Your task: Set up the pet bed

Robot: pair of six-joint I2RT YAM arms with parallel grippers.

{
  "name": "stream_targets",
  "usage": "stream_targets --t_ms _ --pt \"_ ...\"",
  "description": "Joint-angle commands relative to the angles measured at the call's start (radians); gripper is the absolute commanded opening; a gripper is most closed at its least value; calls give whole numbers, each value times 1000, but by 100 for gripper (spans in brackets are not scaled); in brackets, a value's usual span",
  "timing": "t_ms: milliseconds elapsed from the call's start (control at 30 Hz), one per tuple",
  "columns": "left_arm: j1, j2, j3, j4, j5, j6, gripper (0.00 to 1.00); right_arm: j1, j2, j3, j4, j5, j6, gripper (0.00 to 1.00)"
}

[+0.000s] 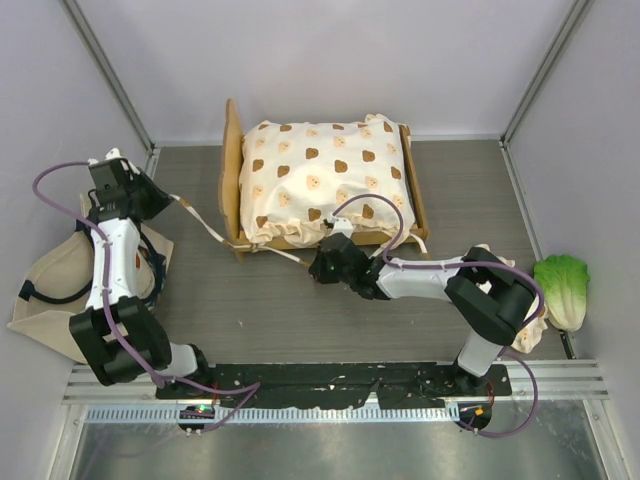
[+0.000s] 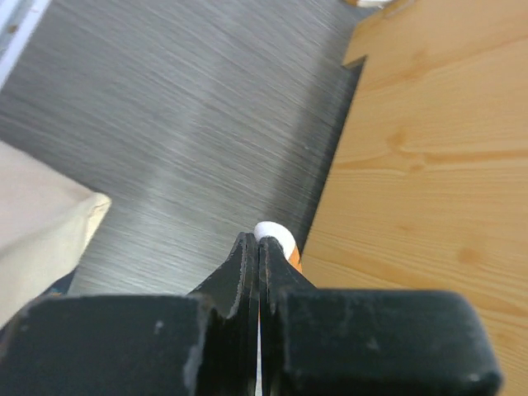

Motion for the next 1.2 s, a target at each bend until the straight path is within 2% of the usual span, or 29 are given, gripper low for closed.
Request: stream_targets --t_ms 0,167,367,800,1033,1167 --pt "-54 -46 31 69 33 3 0 5 -52 12 18 -19 -19 1" --pt "-59 -20 75 63 3 23 0 8 -54 0 0 -12 -11 1" --pt "-47 55 175 -34 -101 63 0 18 -60 -14 -62 50 15 1" --pt "-39 75 174 -23 -124 80 0 41 -78 -5 -94 88 7 1" --pt "-40 86 189 -34 -168 109 0 76 -86 34 -181 209 -17 1" --pt "-40 94 203 -49 -139 108 0 81 -81 35 -181 228 -13 1"
